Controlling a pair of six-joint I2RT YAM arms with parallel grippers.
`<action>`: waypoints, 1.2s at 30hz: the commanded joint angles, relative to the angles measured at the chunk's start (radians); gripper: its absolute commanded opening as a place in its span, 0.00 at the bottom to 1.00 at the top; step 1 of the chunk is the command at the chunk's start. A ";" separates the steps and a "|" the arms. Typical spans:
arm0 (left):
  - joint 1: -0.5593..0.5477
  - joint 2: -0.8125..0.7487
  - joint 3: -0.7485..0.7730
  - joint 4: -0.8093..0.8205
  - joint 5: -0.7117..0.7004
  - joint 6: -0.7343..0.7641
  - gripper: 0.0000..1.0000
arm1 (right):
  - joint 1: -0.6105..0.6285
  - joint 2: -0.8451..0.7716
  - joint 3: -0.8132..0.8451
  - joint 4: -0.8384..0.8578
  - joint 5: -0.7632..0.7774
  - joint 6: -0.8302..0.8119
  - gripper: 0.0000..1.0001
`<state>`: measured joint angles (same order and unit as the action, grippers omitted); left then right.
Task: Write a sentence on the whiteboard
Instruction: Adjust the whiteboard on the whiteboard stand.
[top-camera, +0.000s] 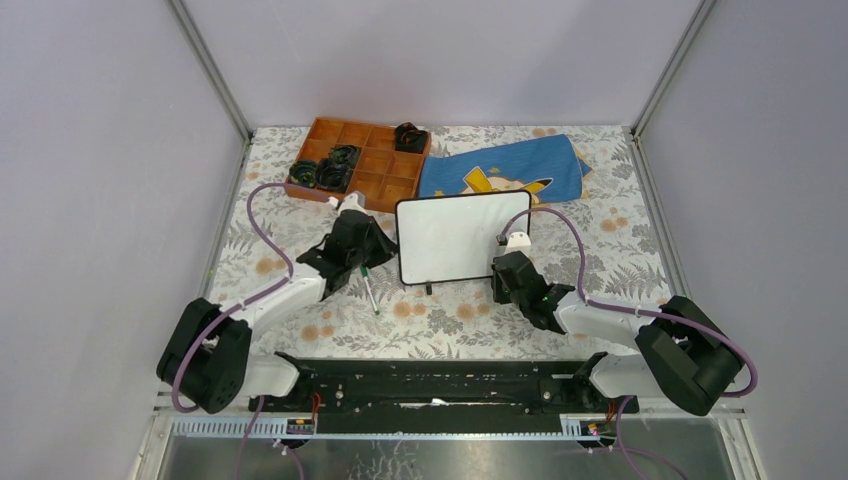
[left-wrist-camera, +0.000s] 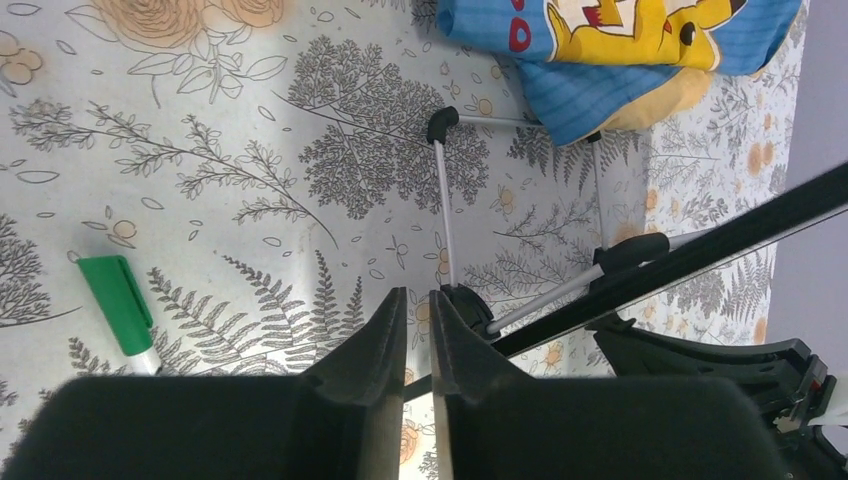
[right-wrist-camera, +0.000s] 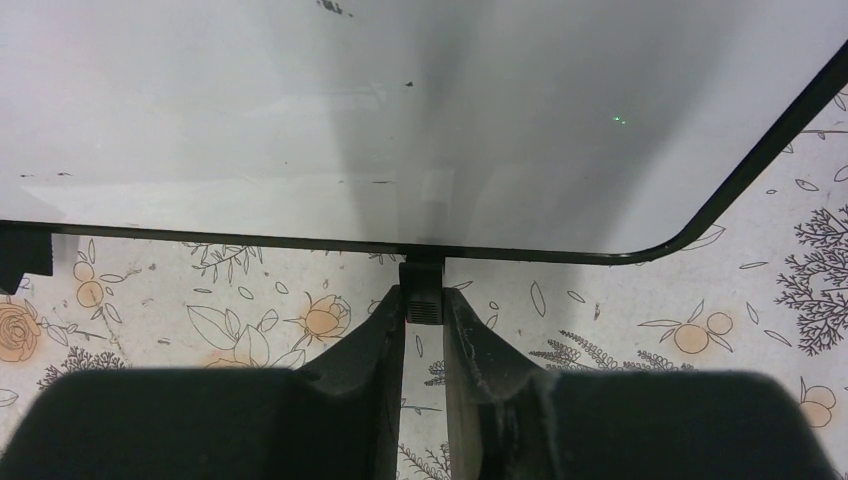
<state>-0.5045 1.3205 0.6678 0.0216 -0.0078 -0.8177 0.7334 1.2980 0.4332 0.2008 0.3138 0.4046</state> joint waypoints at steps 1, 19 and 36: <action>-0.010 -0.054 -0.013 -0.018 -0.088 -0.006 0.24 | 0.015 0.001 0.018 0.014 0.025 0.022 0.04; 0.009 -0.285 0.074 -0.241 -0.264 0.098 0.99 | 0.018 -0.090 0.015 -0.077 0.065 0.079 0.55; 0.008 -0.639 0.082 -0.280 -0.420 0.432 0.99 | 0.361 -0.427 0.225 -0.497 0.197 0.067 0.62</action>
<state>-0.5030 0.7986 0.7567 -0.2836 -0.3336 -0.5209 0.9600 0.8543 0.5514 -0.2256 0.4088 0.4904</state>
